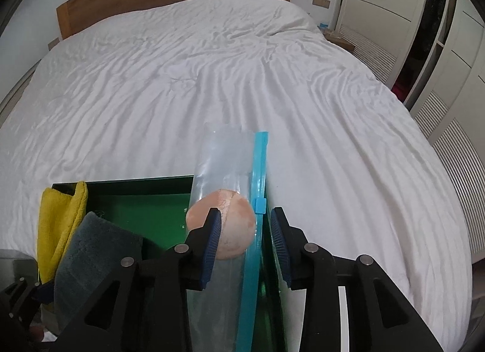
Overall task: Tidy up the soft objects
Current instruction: 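Lower and release the dark green towel and beige pad into the green tray with both tools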
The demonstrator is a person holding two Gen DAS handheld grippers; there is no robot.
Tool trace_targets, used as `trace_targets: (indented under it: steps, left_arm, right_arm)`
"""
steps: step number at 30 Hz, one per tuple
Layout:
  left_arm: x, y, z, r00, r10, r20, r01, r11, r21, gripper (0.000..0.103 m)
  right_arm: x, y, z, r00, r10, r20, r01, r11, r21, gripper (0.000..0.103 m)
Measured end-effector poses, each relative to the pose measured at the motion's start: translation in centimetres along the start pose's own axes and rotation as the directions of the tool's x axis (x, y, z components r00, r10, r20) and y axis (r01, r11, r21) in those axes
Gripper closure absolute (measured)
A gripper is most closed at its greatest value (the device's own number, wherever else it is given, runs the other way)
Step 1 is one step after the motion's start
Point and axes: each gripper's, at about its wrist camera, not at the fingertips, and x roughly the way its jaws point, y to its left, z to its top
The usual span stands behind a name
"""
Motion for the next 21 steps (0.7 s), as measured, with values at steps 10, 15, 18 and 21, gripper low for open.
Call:
trace_targets:
  steps: [10,15,18,21]
  left_arm:
    - [-1.6,0.5,0.1,0.998,0.047,0.049,-0.046,0.999,-0.010,0.042]
    - [-2.0,1.0,0.1,0.996,0.062,0.062,-0.060,0.998,-0.029,0.042]
    - [-2.0,1.0,0.1,0.995,0.073,0.066,-0.071,0.997,-0.032,0.042]
    - [-2.0,1.1,0.0,0.995,0.076,0.068,-0.073,0.997,-0.033,0.042]
  right_arm:
    - [-0.8,0.8,0.0,1.000,-0.013,0.006,0.013,0.999,-0.035,0.069]
    - [-0.9,0.7,-0.2,1.000,-0.019,0.002,0.020,0.999,-0.043,0.069]
    - [-0.9,0.6,-0.2,1.000,-0.023,-0.001,0.023,0.999,-0.048,0.069]
    - [-1.1,0.6,-0.3,1.000,-0.027,-0.001,0.026,0.998,-0.052,0.069]
